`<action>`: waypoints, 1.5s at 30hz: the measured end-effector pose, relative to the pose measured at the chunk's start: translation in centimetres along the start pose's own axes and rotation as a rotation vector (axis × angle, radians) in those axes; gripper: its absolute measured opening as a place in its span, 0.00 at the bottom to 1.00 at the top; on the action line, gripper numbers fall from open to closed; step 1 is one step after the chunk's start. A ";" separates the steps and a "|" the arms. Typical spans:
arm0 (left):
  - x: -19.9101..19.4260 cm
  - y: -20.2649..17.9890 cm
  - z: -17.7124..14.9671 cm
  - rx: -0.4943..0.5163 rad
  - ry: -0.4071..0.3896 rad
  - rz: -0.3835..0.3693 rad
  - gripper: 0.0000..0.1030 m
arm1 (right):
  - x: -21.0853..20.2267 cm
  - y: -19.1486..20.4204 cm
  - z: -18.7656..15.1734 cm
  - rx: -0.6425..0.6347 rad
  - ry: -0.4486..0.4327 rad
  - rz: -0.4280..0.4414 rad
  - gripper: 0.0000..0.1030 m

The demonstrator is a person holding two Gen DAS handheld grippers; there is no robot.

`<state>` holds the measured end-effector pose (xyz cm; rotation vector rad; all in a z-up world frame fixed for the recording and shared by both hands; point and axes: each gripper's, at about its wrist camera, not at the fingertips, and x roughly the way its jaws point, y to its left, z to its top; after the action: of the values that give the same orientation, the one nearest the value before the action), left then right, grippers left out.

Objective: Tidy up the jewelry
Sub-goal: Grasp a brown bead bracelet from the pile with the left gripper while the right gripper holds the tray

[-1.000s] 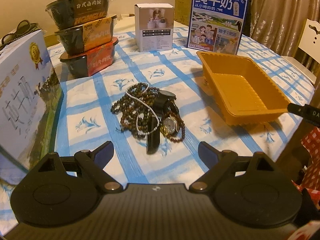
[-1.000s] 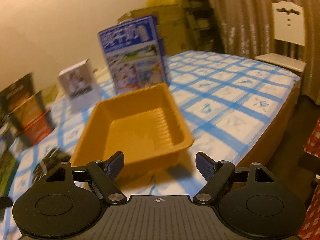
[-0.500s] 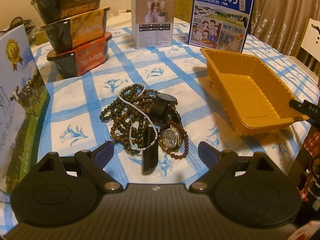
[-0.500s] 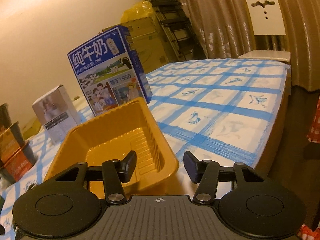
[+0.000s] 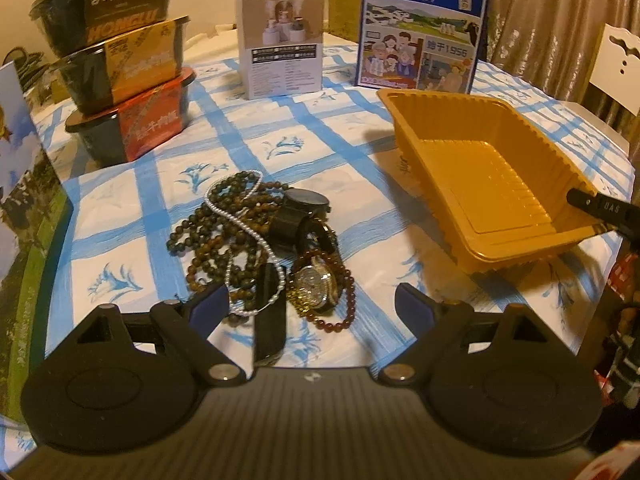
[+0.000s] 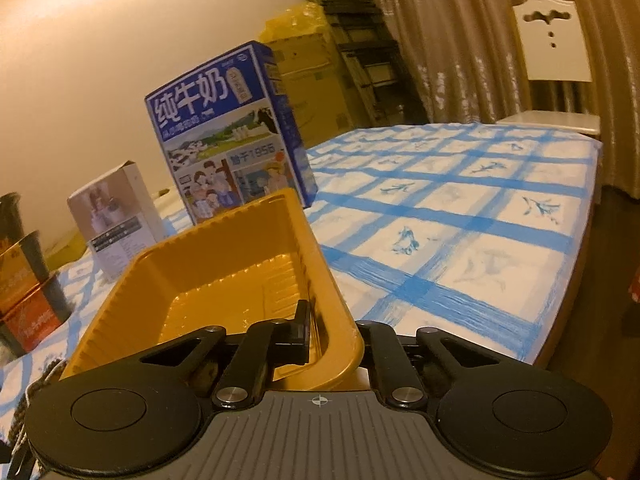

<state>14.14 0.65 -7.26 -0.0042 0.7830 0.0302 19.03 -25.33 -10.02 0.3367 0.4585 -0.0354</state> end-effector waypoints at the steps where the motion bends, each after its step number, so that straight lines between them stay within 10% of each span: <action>1: 0.2 -0.3 -0.1 0.007 -0.002 0.002 0.83 | -0.1 0.2 0.1 -0.030 -0.003 0.002 0.08; 6: 1.1 -1.5 -0.2 0.041 -0.023 0.016 0.70 | -0.7 1.6 0.9 -0.219 -0.034 0.011 0.03; 27: 0.3 1.7 -1.3 0.068 -0.020 -0.033 0.14 | -3.5 2.8 2.1 -0.349 0.012 0.006 0.03; 45: 2.6 -1.3 -2.0 0.255 0.002 -0.161 0.06 | -2.4 4.6 1.9 -0.368 0.055 -0.026 0.03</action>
<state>14.65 -0.64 -10.53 0.1742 0.7820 -0.2224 18.20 -21.76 -5.93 -0.0297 0.5136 0.0330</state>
